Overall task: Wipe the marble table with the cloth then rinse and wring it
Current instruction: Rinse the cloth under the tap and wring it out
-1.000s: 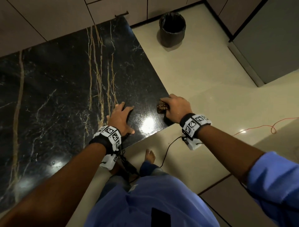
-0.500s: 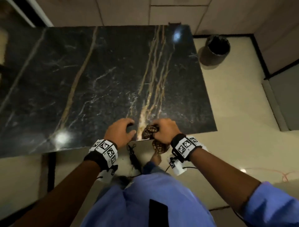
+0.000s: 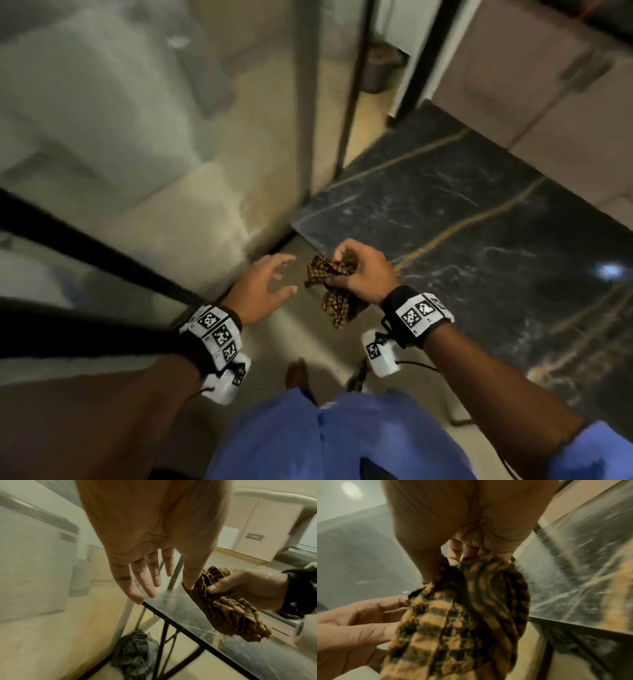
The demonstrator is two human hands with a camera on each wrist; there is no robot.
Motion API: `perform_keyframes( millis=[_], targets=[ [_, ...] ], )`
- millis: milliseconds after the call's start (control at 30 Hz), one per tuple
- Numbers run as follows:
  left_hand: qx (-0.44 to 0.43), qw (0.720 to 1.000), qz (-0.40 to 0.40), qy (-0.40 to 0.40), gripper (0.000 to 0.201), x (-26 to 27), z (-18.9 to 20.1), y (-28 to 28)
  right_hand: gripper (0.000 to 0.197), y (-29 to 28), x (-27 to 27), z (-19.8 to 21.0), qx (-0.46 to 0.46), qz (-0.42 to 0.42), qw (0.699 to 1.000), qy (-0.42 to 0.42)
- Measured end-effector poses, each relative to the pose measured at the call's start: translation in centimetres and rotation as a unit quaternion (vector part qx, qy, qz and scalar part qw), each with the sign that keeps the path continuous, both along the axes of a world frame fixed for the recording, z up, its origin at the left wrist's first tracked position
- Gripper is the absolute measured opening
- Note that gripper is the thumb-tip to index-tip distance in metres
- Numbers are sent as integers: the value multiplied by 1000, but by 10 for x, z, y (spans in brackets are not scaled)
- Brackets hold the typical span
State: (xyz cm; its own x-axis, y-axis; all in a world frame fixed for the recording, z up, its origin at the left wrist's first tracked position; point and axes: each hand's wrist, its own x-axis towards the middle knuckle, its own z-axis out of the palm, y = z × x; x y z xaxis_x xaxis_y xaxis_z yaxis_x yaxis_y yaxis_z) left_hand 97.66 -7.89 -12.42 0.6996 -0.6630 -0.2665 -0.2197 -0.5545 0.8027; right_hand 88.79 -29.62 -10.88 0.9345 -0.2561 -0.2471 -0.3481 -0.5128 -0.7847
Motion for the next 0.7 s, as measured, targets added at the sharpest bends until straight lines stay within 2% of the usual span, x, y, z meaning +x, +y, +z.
perform_keyframes(
  millis=[167, 233, 300, 367, 467, 567, 600, 700],
  targets=[
    [-73, 987, 139, 40, 66, 13, 24, 84, 32, 82, 82, 17, 66, 150, 985, -44],
    [-101, 973, 204, 37, 63, 13, 34, 117, 26, 121, 111, 23, 93, 216, 971, -38],
    [-107, 956, 274, -3, 54, 13, 40, 150, 19, 161, 135, 29, 116, 276, 953, -37],
    [-90, 937, 337, -25, 41, 13, 46, 180, 16, 194, 155, 34, 122, 315, 939, -69],
    [-38, 904, 421, -62, 24, 5, 58, 233, 10, 251, 180, 41, 114, 408, 902, -85],
    [70, 892, 431, -113, 27, -2, 68, 278, 10, 301, 201, 50, 95, 494, 860, -88],
    [81, 880, 455, -109, 26, -5, 72, 290, 10, 316, 206, 53, 92, 517, 846, -90],
    [43, 828, 547, -116, 16, -16, 81, 321, 9, 361, 222, 64, 86, 576, 806, -106]
  ],
)
